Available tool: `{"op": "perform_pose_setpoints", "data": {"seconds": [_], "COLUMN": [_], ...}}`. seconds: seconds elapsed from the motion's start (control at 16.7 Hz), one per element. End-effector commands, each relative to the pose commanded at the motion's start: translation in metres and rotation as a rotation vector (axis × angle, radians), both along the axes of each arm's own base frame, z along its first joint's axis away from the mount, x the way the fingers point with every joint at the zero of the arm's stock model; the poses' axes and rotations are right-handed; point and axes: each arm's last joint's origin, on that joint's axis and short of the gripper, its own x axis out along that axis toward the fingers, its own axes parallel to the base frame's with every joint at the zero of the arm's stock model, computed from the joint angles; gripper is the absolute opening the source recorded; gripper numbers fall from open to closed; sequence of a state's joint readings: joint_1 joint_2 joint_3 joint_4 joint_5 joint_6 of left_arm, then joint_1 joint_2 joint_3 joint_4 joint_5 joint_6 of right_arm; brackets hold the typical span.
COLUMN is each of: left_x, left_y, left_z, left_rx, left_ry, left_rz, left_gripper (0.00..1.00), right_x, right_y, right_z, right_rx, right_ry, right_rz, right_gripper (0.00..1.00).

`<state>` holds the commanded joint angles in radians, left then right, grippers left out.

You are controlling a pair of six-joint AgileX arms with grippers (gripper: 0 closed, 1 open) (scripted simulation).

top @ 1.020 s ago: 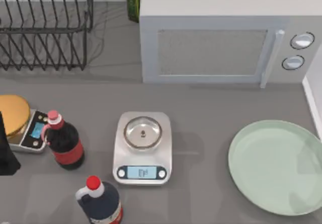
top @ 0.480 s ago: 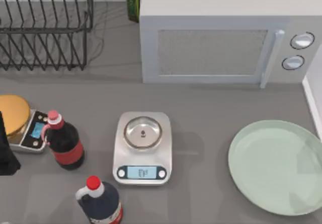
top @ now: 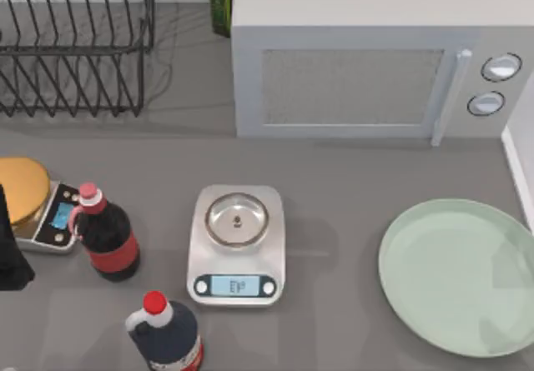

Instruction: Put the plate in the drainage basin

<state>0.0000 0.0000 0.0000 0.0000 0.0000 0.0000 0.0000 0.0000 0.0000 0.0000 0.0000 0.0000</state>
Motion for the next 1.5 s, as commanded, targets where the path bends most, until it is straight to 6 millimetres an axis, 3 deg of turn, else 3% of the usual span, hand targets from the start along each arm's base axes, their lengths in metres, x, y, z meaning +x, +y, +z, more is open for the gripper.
{"op": "perform_pose_setpoints", "data": {"seconds": [0.36,0.6,0.84,1.14,1.5], "left_x": [0.0,0.0,0.0,0.0,0.0], "left_y": [0.0,0.0,0.0,0.0,0.0], "left_z": [0.0,0.0,0.0,0.0,0.0], "left_rx": [0.0,0.0,0.0,0.0,0.0], "left_ry": [0.0,0.0,0.0,0.0,0.0], "left_rz": [0.0,0.0,0.0,0.0,0.0], "left_gripper": [1.0,1.0,1.0,1.0,1.0], "right_x": [0.0,0.006,0.033,0.094,0.154], "right_y": [0.002,0.011,0.031,0.083,0.165], "right_z": [0.006,0.035,0.069,0.088,0.056], "right_rx": [0.015,0.087,0.162,0.181,0.081], "right_ry": [0.026,0.188,0.496,0.965,1.415], "right_rz": [0.015,0.085,0.157,0.172,0.068], "right_gripper": [1.0,1.0,1.0,1.0,1.0]}}
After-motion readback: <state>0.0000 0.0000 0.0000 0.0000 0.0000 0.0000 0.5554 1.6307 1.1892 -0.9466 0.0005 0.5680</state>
